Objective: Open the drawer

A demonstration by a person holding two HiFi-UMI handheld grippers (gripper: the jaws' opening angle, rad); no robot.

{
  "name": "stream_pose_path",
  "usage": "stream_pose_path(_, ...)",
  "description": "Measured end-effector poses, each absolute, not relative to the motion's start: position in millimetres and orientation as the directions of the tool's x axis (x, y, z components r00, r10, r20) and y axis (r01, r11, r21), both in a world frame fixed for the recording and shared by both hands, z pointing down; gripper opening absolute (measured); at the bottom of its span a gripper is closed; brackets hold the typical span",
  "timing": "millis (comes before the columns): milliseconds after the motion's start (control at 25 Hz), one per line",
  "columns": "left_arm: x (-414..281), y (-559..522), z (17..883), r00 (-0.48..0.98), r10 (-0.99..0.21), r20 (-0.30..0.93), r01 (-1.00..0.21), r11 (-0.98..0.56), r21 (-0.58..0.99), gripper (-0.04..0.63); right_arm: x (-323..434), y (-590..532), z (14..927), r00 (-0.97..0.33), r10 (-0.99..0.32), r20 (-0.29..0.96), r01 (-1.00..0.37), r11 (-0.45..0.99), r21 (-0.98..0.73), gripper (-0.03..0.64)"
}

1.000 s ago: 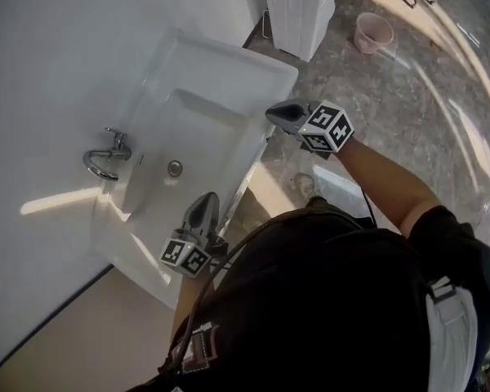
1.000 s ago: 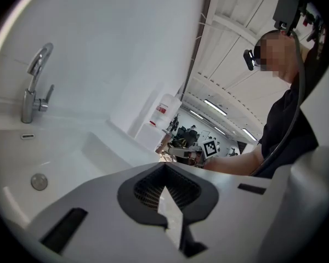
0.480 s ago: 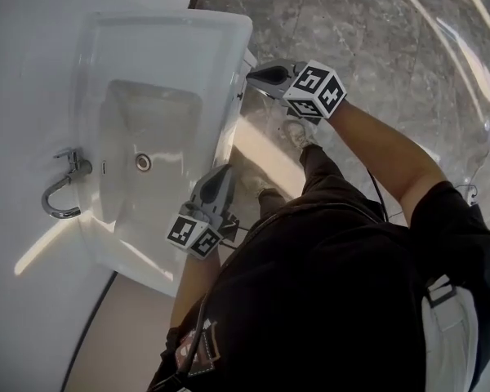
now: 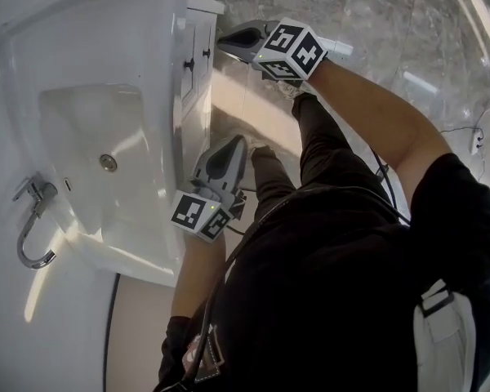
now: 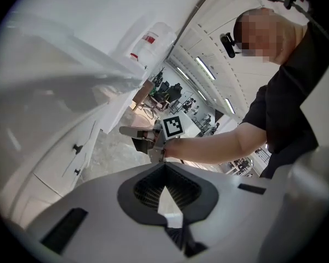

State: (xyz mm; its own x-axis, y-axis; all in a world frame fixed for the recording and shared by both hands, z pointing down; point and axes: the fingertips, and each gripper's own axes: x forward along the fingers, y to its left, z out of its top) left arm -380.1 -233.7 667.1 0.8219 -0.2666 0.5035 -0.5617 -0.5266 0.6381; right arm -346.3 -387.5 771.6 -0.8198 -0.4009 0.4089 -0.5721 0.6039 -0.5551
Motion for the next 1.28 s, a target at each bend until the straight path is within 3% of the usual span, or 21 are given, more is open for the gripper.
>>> stream_pose_path(720, -362.4, -221.4, 832.1, 0.778, -0.157, 0.609, -0.596, -0.492, 0.635, -0.009, -383.1, -359.1, 995.9, -0.83, -0.306, 0.466, -0.556, 0.511, -0.655, 0.034)
stream_pose_path(1280, -358.2, -228.0, 894.2, 0.775, -0.123, 0.619, -0.578, -0.531, 0.619, -0.009, -433.7, -366.0, 1083.1, -0.849, -0.219, 0.481, -0.517, 0.536, -0.668, 0.16)
